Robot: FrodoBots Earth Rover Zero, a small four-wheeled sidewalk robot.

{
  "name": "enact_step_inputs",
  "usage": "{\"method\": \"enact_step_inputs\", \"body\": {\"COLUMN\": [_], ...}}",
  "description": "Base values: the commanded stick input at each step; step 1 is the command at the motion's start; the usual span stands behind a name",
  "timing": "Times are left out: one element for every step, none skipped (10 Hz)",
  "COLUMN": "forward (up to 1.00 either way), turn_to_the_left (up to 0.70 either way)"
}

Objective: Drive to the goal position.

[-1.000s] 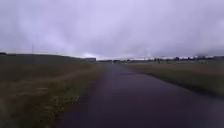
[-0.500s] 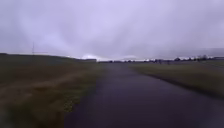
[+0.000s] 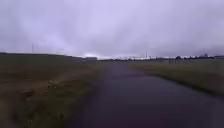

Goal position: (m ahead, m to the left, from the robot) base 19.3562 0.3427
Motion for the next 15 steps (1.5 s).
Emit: {"method": "enact_step_inputs", "body": {"forward": [1.00,1.00,1.00,1.00,1.00,1.00,1.00,1.00,1.00,1.00,1.00,1.00,1.00,1.00,1.00], "turn_to_the_left": [-0.40,-0.38,-0.29,-0.20,-0.10,-0.01,0.00,0.00,0.00,0.00,0.00,0.00,0.00,0.00,0.00]}}
